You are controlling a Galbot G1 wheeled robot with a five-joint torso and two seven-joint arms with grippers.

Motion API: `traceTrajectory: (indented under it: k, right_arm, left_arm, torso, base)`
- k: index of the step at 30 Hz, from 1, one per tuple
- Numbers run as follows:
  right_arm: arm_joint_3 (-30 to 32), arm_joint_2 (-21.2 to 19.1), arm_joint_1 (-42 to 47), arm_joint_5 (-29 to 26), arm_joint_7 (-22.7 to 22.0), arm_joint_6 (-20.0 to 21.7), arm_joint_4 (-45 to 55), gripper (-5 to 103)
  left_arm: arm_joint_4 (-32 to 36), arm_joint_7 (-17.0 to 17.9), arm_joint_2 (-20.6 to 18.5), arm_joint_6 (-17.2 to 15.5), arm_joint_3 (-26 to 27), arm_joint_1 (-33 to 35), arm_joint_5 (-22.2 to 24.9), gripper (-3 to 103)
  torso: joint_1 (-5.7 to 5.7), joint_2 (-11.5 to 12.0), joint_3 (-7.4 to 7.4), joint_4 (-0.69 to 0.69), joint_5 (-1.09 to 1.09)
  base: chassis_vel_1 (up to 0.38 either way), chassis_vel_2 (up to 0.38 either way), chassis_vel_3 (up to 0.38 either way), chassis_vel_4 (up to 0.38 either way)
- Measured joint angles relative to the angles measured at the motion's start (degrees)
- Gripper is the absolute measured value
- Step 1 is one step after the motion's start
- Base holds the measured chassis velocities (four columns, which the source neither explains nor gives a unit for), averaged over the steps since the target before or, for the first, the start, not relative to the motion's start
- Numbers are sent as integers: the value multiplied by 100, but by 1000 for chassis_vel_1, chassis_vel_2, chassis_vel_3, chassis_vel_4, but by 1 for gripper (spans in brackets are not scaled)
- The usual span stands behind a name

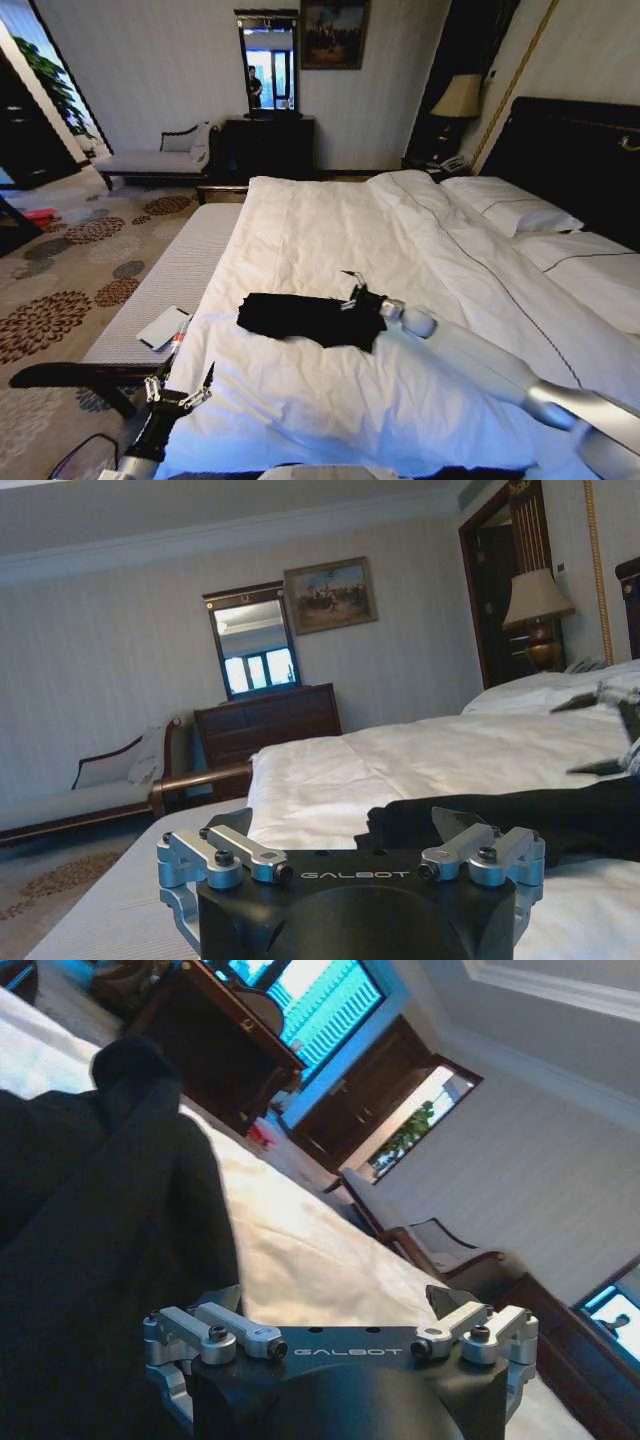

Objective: Fold the clothes on the bed.

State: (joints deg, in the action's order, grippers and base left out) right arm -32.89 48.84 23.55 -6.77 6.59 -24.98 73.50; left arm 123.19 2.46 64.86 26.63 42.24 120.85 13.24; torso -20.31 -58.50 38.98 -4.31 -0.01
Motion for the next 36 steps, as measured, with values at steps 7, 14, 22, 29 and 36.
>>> traceTrajectory:
  k: [7, 14, 22, 29, 36]
  right_arm:
    - [-378, 271, -16, 232, -116, -29, -155, 100]
    - [-580, 97, 156, 321, -229, 75, 395, 100]
    - [-646, -188, 242, 241, -312, 213, 997, 100]
    - [-781, -61, -686, -771, -479, 602, 1083, 100]
    - [-1336, 737, -1272, -755, -403, 523, 74, 100]
  left_arm:
    - [0, -1, 0, 0, 0, 0, 0, 100]
    - [0, -1, 0, 0, 0, 0, 0, 100]
    - [0, -1, 0, 0, 0, 0, 0, 100]
    - [0, -2, 0, 1, 0, 0, 0, 100]
    - [-1, -3, 0, 1, 0, 0, 0, 100]
  torso:
    - [0, 0, 0, -2, 0]
    - [0, 0, -1, -2, 0]
    - [1, 0, -1, -2, 3]
    - [1, -1, -1, -2, -1]
    - [1, 0, 0, 0, 0]
  base:
    - [0, 0, 0, 0]
    - [0, 0, 0, 0]
    - [0, 0, 0, 0]
    - [0, 0, 0, 0]
    - [0, 0, 0, 0]
